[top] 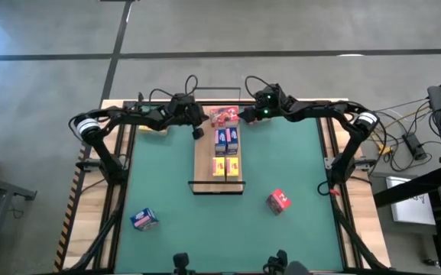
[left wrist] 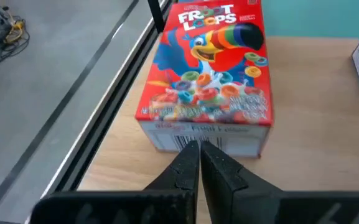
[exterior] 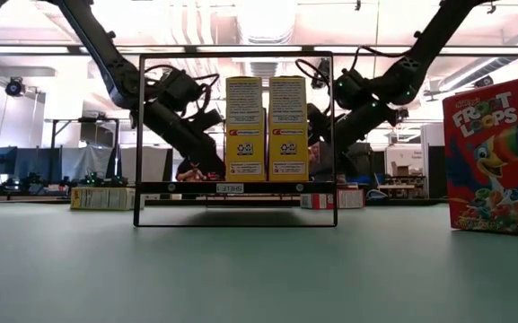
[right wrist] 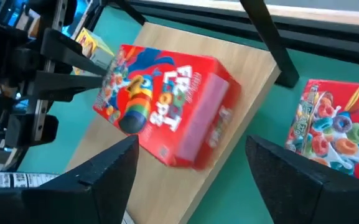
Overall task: Stack cereal on shelf
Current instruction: Put the top red cereal box on the shelf
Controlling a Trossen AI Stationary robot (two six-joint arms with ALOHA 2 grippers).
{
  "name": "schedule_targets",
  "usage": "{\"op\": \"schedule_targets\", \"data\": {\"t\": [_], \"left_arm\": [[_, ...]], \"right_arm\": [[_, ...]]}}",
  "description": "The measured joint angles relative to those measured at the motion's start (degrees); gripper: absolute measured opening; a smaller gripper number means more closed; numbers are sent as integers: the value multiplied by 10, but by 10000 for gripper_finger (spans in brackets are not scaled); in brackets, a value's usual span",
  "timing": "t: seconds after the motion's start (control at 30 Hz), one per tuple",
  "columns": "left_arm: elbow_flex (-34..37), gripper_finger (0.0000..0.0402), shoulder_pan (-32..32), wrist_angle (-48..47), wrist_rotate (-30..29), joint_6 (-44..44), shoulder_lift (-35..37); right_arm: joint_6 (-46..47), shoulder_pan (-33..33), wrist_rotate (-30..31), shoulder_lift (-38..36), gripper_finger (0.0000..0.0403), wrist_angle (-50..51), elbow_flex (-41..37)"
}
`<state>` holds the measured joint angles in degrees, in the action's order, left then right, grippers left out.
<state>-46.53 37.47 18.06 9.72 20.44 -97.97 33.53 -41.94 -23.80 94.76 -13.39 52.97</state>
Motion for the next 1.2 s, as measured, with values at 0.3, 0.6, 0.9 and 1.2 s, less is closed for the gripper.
{"op": "schedule_targets", "data": {"t": [0.3, 0.6, 0.9, 1.2], "left_arm": [[-12, 0, 0, -1, 0, 10, -2], [-12, 0, 0, -1, 0, 12, -2], [-11, 0, 0, 4, 0, 13, -2], [-11, 0, 0, 5, 0, 13, -2]], "right_arm": [[5, -16, 4, 3, 286, -10, 2], [6, -16, 14, 3, 286, -11, 2], [6, -16, 29, 4, 286, -20, 2], [26, -16, 24, 41, 286, -56, 3]]}}
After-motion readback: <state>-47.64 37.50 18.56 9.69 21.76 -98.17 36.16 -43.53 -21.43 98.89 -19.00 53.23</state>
